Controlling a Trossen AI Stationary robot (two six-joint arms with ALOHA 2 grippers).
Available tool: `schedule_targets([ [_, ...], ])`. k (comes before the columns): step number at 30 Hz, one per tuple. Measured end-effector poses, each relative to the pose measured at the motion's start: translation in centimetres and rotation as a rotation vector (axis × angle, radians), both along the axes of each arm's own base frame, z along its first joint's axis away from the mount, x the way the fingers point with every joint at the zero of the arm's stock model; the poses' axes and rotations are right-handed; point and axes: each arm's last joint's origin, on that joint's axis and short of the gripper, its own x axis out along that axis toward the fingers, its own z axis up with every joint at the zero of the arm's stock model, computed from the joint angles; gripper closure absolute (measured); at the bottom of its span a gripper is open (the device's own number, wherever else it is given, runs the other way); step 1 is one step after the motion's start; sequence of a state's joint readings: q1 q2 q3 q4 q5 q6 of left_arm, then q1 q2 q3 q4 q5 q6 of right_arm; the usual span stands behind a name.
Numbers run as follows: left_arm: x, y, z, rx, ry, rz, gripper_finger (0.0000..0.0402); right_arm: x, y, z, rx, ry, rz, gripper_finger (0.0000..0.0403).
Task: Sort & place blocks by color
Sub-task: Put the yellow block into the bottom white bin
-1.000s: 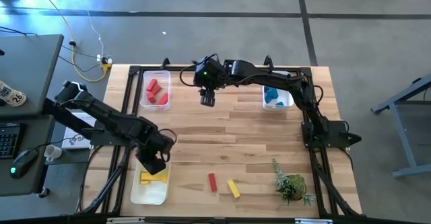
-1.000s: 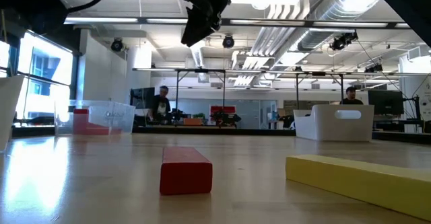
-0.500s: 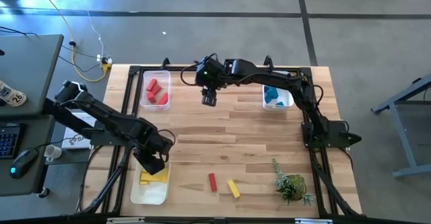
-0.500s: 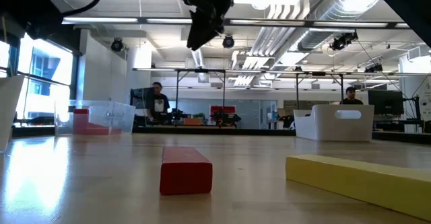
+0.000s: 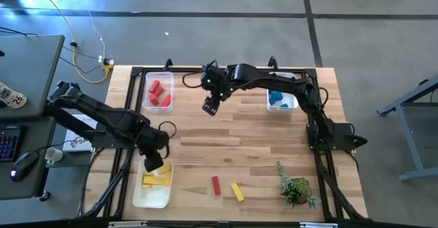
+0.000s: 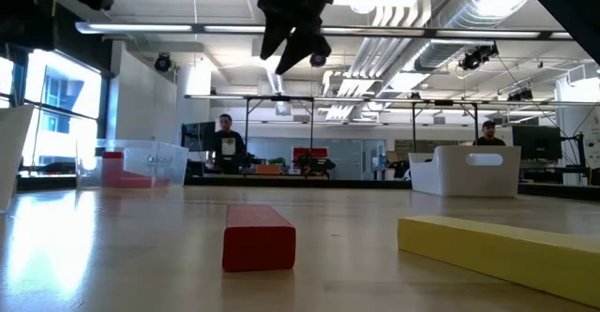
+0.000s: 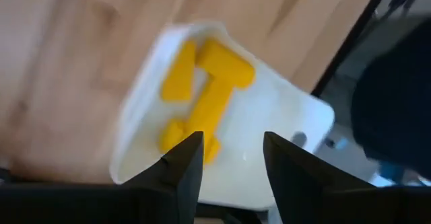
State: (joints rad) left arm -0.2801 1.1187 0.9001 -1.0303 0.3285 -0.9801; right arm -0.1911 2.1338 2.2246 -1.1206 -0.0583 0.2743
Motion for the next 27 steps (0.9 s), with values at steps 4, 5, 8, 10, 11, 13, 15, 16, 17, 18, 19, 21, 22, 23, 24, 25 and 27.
schedule_targets([
  [4,-0.9,0.9,0.7,0.108,-0.087,-0.038,0.0262,0.0,1.8,-0.1,0.094,0.025,-0.101,0.0206],
  [5,-1.0,1.1,0.9,0.137,-0.11,-0.048,0.0263,0.1,2.3,-0.2,0.111,0.031,-0.118,0.0206],
  [8,-1.4,1.6,1.3,0.21,-0.174,-0.069,0.0264,0.1,4.2,-0.3,0.162,0.05,-0.167,0.0206],
  [10,-1.5,1.9,1.5,0.252,-0.205,-0.092,0.0263,0.2,5.4,-0.3,0.186,0.059,-0.198,0.0206],
  [11,-1.6,2.0,1.6,0.274,-0.22,-0.106,0.0263,0.2,6.1,-0.3,0.196,0.065,-0.217,0.0206],
  [13,-1.7,2.2,1.7,0.304,-0.243,-0.142,0.0263,0.1,7.4,-0.4,0.215,0.079,-0.258,0.0206],
  [15,-1.7,2.3,1.7,0.323,-0.257,-0.186,0.0263,0.0,8.6,-0.4,0.239,0.096,-0.294,0.0206],
  [16,-1.7,2.3,1.8,0.331,-0.264,-0.207,0.0264,-0.2,9.2,-0.5,0.248,0.11,-0.312,0.0206],
  [17,-1.7,2.4,1.8,0.34,-0.272,-0.229,0.0264,-0.3,9.9,-0.6,0.258,0.125,-0.331,0.0206],
  [18,-1.7,2.4,1.8,0.348,-0.277,-0.246,0.0265,-0.5,10.6,-0.6,0.263,0.143,-0.35,0.0206],
  [19,-1.7,2.4,1.8,0.356,-0.281,-0.261,0.0265,-0.7,11.3,-0.7,0.264,0.162,-0.365,0.0206],
  [21,-1.6,2.5,1.8,0.373,-0.288,-0.282,0.0265,-1.2,12.8,-0.8,0.257,0.204,-0.379,0.0206],
  [22,-1.6,2.5,1.8,0.383,-0.291,-0.289,0.0265,-1.5,13.6,-0.9,0.251,0.224,-0.379,0.0206],
  [23,-1.6,2.5,1.8,0.39,-0.294,-0.298,0.0264,-1.8,14.3,-1.0,0.245,0.242,-0.38,0.0206],
  [24,-1.6,2.5,1.8,0.394,-0.296,-0.309,0.0264,-2.0,15.1,-1.0,0.239,0.253,-0.377,0.0206],
  [25,-1.6,2.5,1.8,0.397,-0.299,-0.32,0.0264,-2.2,15.9,-1.0,0.232,0.259,-0.367,0.0206],
  [27,-1.6,2.5,1.8,0.403,-0.304,-0.339,0.0265,-2.6,17.4,-1.0,0.218,0.262,-0.342,0.0206],
])
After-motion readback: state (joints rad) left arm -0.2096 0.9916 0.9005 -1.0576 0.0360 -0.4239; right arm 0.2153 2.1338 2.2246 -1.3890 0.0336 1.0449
